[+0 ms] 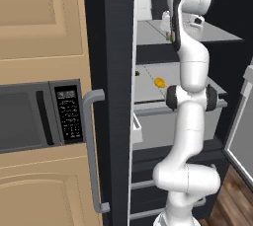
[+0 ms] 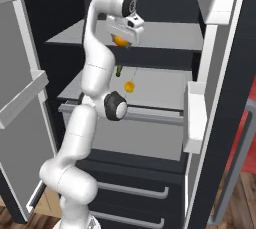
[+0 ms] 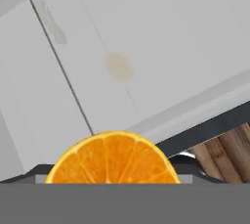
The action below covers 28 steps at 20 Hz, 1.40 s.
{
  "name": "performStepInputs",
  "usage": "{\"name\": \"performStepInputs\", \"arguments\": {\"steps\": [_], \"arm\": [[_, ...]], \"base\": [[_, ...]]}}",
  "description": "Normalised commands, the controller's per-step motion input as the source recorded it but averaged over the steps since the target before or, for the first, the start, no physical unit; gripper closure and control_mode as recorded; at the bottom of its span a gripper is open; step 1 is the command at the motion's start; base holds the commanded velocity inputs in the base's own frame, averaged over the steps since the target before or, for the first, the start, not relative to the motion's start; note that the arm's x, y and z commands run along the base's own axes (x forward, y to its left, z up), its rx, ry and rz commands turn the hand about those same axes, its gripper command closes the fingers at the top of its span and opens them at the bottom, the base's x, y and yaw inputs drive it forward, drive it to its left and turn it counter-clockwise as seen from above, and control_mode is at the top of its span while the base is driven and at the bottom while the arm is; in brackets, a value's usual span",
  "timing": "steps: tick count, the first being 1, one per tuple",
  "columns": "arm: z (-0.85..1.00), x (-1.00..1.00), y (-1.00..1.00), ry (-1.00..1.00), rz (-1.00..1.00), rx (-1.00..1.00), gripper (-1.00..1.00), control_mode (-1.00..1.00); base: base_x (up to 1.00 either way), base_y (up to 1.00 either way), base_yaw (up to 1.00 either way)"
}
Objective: Pick up the mango and orange from the fridge and place one fruit on each plate on the dining counter.
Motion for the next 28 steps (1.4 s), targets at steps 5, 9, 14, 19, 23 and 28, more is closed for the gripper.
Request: {"name": "performStepInputs", "arguments": {"steps": [5,9,14,19,23,28], "arm": [[-0.29,-1.00,0.00,0.38,0.00,-0.04,1.00,-1.00],[-0.34,-1.00,0.00,0.62,0.00,-0.17,1.00,-1.00],[-0.58,-1.00,-0.37,0.07,0.04,0.05,1.00,-1.00],[-0.42,-1.00,-0.62,-0.23,0.04,0.29,1.00,-1.00],[0.22,-1.00,-0.35,0.00,0.07,0.04,1.00,-1.00],[0.42,-1.00,-0.09,0.23,0.10,-0.16,1.00,-1.00]], "base": [[0.00,0.00,0.00],[0.00,0.00,0.00],[0.00,0.00,0.00],[0.00,0.00,0.00],[0.00,0.00,0.00],[0.00,0.00,0.00]]}}
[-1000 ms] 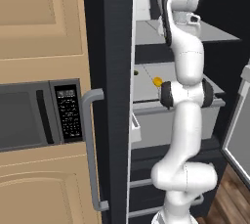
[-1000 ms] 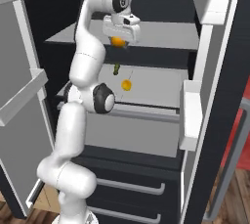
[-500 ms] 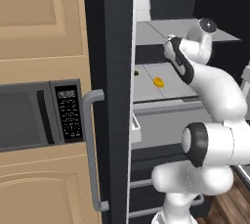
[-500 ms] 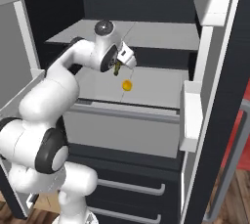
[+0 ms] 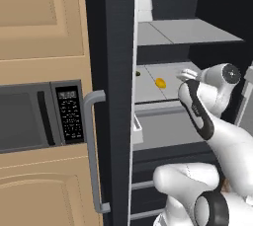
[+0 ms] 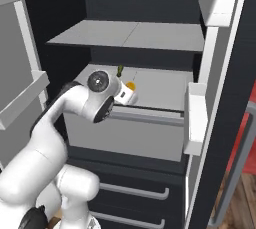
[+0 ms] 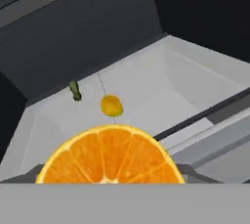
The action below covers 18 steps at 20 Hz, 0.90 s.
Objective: Pick up the mango and orange from the fridge and place one fruit on each plate on the dining counter.
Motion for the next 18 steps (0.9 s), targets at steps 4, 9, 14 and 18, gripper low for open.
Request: {"name": "performStepInputs", "arguments": {"steps": [4,9,14,18], "arm": [[0.00,-1.00,0.00,0.38,0.08,-0.35,1.00,-1.00],[-0.77,-0.96,0.00,0.20,0.22,-0.17,1.00,-1.00],[-0.53,-0.57,0.09,0.01,0.26,-0.01,1.00,-1.00],[-0.31,-0.25,0.30,0.00,0.17,-0.07,1.00,-1.00]], "base": [[0.00,0.00,0.00],[0.00,0.00,0.00],[0.00,0.00,0.00],[0.00,0.00,0.00]]}}
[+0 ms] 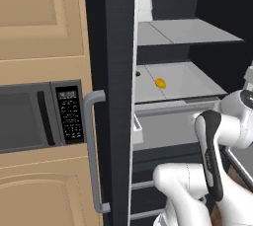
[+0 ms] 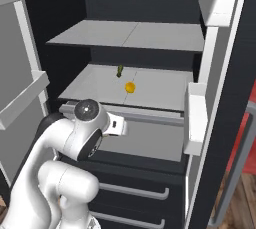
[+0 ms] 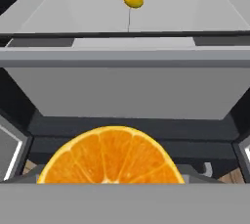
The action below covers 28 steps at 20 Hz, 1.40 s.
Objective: Pick up the mango and orange from the fridge and place one fruit on each plate on the dining counter.
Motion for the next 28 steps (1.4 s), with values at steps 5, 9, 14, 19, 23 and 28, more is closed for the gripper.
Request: {"name": "performStepInputs", "arguments": {"steps": [5,9,14,19,23,28], "arm": [[-0.25,-0.14,0.14,0.01,0.15,-0.06,1.00,-1.00],[-0.20,-0.18,0.12,0.01,0.12,-0.07,1.00,1.00],[0.00,0.00,0.00,0.00,0.00,0.00,1.00,1.00],[0.00,0.00,0.00,0.00,0.00,0.00,1.00,1.00],[0.00,0.00,0.00,0.00,0.00,0.00,1.00,1.00],[0.00,0.00,0.00,0.00,0.00,0.00,1.00,1.00]], "base": [[0.00,0.00,0.00],[-0.13,0.00,0.07],[-0.80,0.07,0.31],[-0.89,0.34,0.42],[-0.79,0.36,0.49],[-0.78,0.30,0.50]]}}
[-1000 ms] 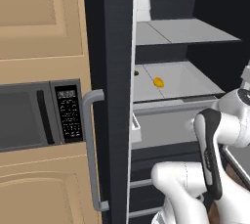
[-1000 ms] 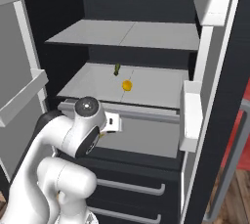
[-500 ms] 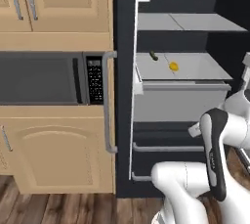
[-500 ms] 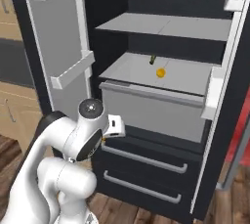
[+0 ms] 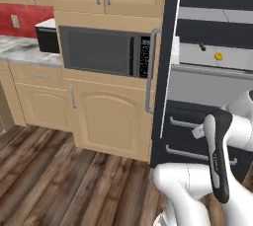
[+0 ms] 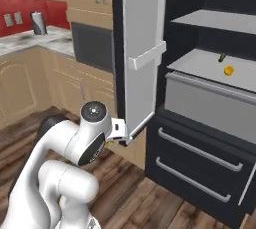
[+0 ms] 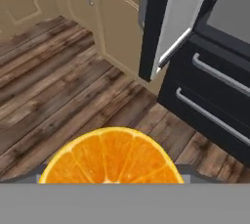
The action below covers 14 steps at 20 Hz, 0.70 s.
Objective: Pick up the mango and orange from the fridge and place one fruit on each plate on the dining counter.
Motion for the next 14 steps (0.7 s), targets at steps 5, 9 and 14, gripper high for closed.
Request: {"name": "performStepInputs", "arguments": {"steps": [5,9,14], "arm": [[0.00,0.00,0.00,0.00,0.00,0.00,1.00,1.00],[0.00,0.00,0.00,0.00,0.00,0.00,1.00,1.00],[0.00,0.00,0.00,0.00,0.00,0.00,1.00,1.00]], "base": [[-0.62,0.26,0.52],[-0.32,0.24,0.53],[-0.17,0.22,0.51]]}}
